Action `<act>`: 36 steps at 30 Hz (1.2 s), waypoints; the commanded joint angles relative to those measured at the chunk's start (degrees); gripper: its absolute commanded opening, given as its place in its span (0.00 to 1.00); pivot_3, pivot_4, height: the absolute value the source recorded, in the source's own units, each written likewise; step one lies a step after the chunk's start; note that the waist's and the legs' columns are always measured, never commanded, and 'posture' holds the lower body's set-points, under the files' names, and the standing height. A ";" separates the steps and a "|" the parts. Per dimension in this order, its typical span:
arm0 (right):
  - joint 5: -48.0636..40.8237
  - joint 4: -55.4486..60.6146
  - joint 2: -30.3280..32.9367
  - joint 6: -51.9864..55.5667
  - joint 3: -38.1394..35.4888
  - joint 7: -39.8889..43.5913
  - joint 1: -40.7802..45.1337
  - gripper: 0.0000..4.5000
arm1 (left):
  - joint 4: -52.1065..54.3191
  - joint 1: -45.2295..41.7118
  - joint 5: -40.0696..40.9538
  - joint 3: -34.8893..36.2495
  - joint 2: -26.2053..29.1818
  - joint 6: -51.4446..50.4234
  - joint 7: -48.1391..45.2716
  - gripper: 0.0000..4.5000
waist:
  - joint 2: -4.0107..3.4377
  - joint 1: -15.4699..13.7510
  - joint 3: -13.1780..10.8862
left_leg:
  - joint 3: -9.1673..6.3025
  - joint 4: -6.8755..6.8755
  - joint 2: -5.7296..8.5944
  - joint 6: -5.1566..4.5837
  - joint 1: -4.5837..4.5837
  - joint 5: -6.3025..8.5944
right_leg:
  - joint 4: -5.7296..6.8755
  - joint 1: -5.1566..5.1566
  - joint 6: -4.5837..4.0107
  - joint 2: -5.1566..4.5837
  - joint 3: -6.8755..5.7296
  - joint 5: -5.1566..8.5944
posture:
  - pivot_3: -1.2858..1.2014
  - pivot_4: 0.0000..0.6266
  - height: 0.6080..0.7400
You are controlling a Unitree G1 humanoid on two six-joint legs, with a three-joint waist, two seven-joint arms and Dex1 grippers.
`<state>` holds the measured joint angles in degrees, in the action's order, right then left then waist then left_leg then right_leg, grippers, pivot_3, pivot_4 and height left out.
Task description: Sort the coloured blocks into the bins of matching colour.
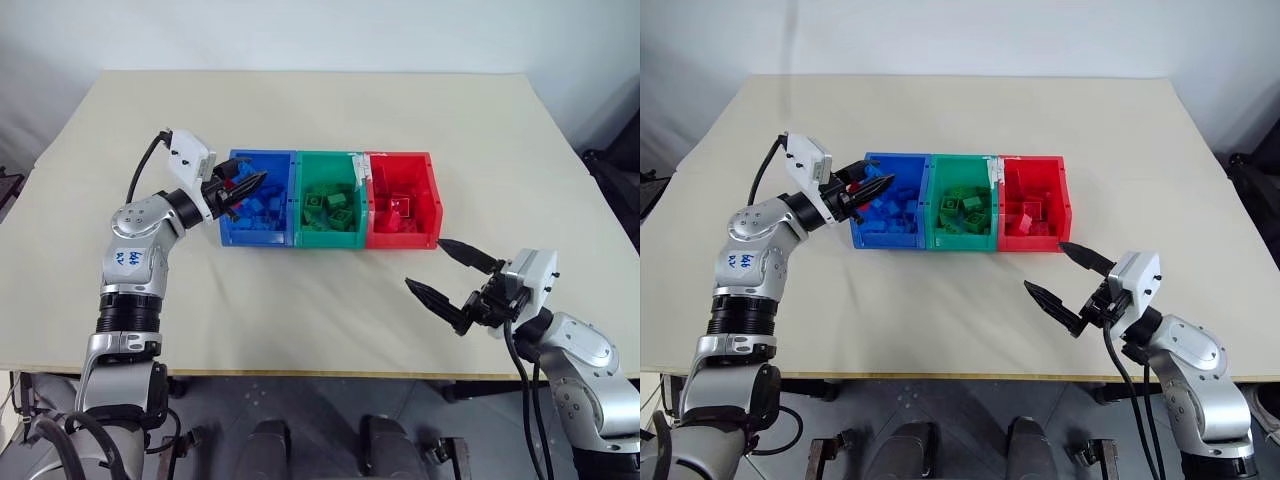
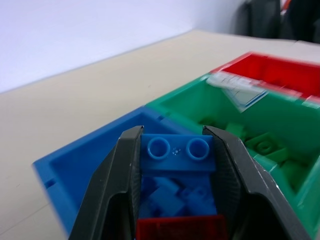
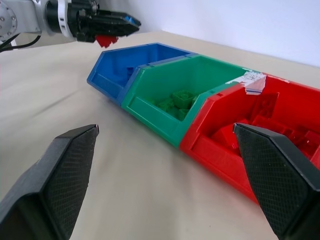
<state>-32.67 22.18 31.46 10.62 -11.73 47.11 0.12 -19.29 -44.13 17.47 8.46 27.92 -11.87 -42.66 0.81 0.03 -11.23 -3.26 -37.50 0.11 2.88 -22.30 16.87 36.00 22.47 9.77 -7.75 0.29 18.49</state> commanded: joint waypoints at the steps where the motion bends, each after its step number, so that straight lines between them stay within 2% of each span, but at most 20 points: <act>1: 0.08 1.09 1.05 -0.72 -0.71 0.85 -0.47 1.00 | 7.71 1.90 8.28 4.37 1.14 -5.70 -2.69 0.33 | 0.00 0.13 0.00 | 0.00 0.01 0.00 0.00 0.00 0.00 | 0.00 0.00 0.00 0.00 0.00 0.00 | 0.52 0.24 1.00; 5: 0.36 0.75 0.90 -1.24 -0.60 1.09 -0.77 1.00 | 17.43 7.37 20.78 8.87 4.33 -15.47 -10.01 0.33 | 0.00 0.68 0.00 | 0.00 0.09 -0.03 0.00 0.02 0.00 | 0.01 0.04 -0.01 0.02 0.04 0.00 | 0.52 0.24 1.00; 9: 0.61 0.65 0.42 -1.63 -0.04 1.35 -1.40 1.00 | 20.73 11.77 22.41 8.89 9.04 -18.72 -13.23 0.33 | 0.00 0.50 0.00 | -0.02 0.10 -0.03 0.01 0.03 0.00 | 0.00 0.03 -0.02 0.01 0.04 0.01 | 0.52 0.24 1.00; 12: 0.90 0.40 -0.04 -1.92 0.63 1.40 -1.58 1.00 | 21.19 12.81 23.72 9.48 10.06 -20.55 -12.61 0.33 | 0.00 -0.07 0.00 | -0.02 0.05 -0.01 0.00 0.05 0.00 | 0.00 -0.03 -0.02 -0.01 0.04 0.01 | 0.52 0.24 1.00; 14: 1.12 0.34 -0.18 -1.97 1.07 1.54 -1.66 1.00 | 21.62 13.59 22.01 8.43 10.72 -19.44 -12.99 0.33 | 0.00 -0.14 0.00 | -0.02 0.03 -0.01 0.00 0.04 0.00 | 0.01 -0.03 -0.02 0.00 0.04 0.01 | 0.52 0.24 1.00; 17: 1.01 0.38 -0.18 -2.00 1.10 1.63 -1.85 1.00 | 24.76 18.07 15.78 2.68 13.59 -14.98 -16.96 0.33 | -0.01 0.10 0.01 | -0.01 0.10 -0.01 0.00 0.05 0.00 | -0.02 -0.02 -0.02 0.00 0.04 0.01 | 0.52 0.24 1.00; 23: 1.07 0.16 0.14 -1.96 1.10 1.81 -2.15 1.00 | 28.43 25.33 9.93 -4.57 13.89 -10.87 -17.56 0.33 | -0.03 0.13 0.02 | 0.05 0.21 -0.02 0.00 0.11 0.00 | -0.04 0.01 -0.03 0.01 0.10 0.02 | 0.52 0.24 1.00; 28: 1.13 -0.14 0.71 -1.48 1.38 2.59 -2.25 1.00 | 27.08 26.65 4.59 -8.91 14.97 -6.27 -19.09 0.33 | -0.03 0.05 0.02 | 0.05 0.20 -0.02 -0.01 0.11 0.00 | -0.05 0.00 -0.04 0.01 0.10 0.02 | 0.52 0.24 1.00; 31: 1.23 -0.32 1.00 -1.29 1.54 3.20 -2.12 1.00 | 26.70 26.29 3.40 -11.30 14.88 -7.95 -19.18 0.33 | -0.03 0.00 0.02 | 0.05 0.19 -0.01 -0.01 0.11 0.01 | -0.05 -0.01 -0.04 0.01 0.10 0.02 | 0.52 0.24 1.00; 33: 1.34 -0.39 1.30 -1.22 1.69 3.63 -2.06 1.00 | 26.46 26.34 2.65 -12.38 15.00 -8.39 -19.50 0.50 | -0.03 0.03 0.02 | 0.05 0.19 -0.01 -0.02 0.11 0.01 | -0.04 -0.01 -0.04 0.01 0.10 0.02 | 0.52 0.24 1.00; 36: 1.10 -0.15 2.25 -0.79 2.01 4.80 -2.17 1.00 | 26.92 26.81 2.26 -13.47 16.05 -7.82 -21.74 0.69 | -0.03 0.05 0.02 | 0.05 0.20 -0.02 -0.02 0.11 0.01 | -0.03 0.00 -0.04 0.01 0.10 0.02 | 0.52 0.24 1.00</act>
<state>-31.39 21.15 32.69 10.09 -9.36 50.89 -1.82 6.25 -17.35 20.02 -4.92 42.91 -20.51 -62.90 0.79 0.08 -11.21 -3.21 -37.30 0.10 2.85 -22.19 16.89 35.96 22.47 9.73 -7.74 0.40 18.50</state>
